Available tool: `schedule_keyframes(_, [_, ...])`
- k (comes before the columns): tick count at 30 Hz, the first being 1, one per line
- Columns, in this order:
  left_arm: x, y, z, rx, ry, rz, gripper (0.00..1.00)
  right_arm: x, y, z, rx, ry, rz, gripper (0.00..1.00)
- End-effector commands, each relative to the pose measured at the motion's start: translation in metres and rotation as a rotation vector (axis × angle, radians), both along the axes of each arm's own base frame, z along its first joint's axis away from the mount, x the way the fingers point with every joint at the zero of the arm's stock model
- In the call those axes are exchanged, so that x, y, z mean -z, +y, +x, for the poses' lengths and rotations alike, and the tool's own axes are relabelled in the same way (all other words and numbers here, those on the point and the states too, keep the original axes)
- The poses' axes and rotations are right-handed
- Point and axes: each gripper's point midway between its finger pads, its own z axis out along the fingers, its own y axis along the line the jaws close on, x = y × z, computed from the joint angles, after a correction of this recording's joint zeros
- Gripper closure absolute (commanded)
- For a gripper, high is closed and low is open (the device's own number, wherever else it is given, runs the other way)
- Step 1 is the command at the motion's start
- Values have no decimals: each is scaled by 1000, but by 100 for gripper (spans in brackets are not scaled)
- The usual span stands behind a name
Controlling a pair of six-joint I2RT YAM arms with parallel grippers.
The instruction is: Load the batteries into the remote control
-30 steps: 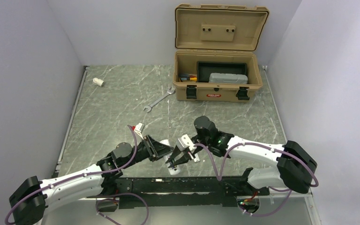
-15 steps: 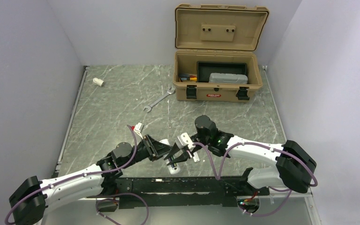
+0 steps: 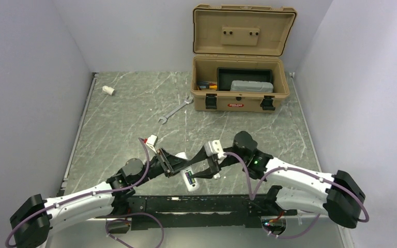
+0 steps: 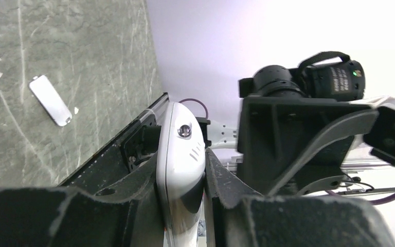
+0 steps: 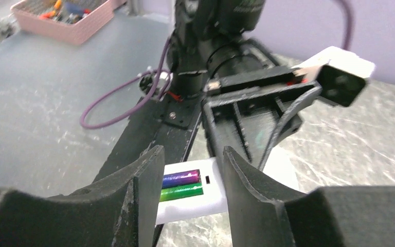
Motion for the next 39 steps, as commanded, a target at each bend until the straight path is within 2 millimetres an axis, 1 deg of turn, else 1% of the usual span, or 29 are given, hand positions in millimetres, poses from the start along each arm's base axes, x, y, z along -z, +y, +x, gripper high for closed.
schedule_keyframes(1, [-17, -3, -4, 20, -46, -69, 100, -42, -9, 14, 172, 78, 129, 50])
schedule_keyframes(3, [-14, -3, -4, 21, -53, -53, 100, -44, -16, 18, 238, 150, 135, 48])
schedule_keyframes(7, [-17, -2, -3, 13, -76, -27, 100, -42, -31, 25, 369, 307, 133, 45])
schedule_keyframes(10, [-19, 1, -2, 1, -94, -4, 100, -39, -42, 42, 531, 509, 142, 37])
schedule_keyframes(12, [-21, 3, -2, -4, -108, 4, 100, -31, -44, 45, 583, 667, 104, 35])
schedule_keyframes(15, [-25, 5, -3, -8, -129, 5, 100, -18, -40, 46, 625, 791, -12, 30])
schedule_keyframes(17, [-28, 6, -4, -8, -142, 0, 100, -12, -34, 41, 608, 841, -101, 27])
schedule_keyframes(20, [-34, 5, -4, -6, -163, -9, 100, -4, -24, 25, 512, 903, -199, 26])
schedule_keyframes(22, [-36, 5, -4, -2, -172, -12, 100, -1, -21, 16, 457, 942, -214, 25])
schedule_keyframes(24, [-38, 4, -4, -1, -176, -14, 100, -1, -21, 13, 432, 963, -193, 25])
schedule_keyframes(29, [-42, 3, -4, 1, -183, -22, 100, 9, -23, 10, 440, 995, -213, 24])
schedule_keyframes(34, [-46, 2, -4, 1, -194, -22, 100, 17, -21, 7, 431, 1018, -240, 29])
schedule_keyframes(39, [-47, 1, -4, 6, -195, -25, 100, 21, -16, 3, 410, 1026, -261, 38])
